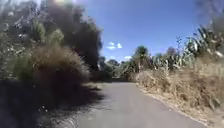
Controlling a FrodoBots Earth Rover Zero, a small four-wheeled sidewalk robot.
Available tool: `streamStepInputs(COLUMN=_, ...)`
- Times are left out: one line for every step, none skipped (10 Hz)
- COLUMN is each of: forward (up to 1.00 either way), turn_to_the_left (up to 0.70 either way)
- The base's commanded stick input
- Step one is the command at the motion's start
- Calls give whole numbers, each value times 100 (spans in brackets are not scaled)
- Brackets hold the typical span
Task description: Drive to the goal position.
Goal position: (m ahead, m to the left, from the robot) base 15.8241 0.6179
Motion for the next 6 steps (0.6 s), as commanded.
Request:
streamStepInputs(forward=100, turn_to_the_left=0)
streamStepInputs(forward=100, turn_to_the_left=0)
streamStepInputs(forward=100, turn_to_the_left=0)
streamStepInputs(forward=100, turn_to_the_left=0)
streamStepInputs(forward=100, turn_to_the_left=0)
streamStepInputs(forward=100, turn_to_the_left=0)
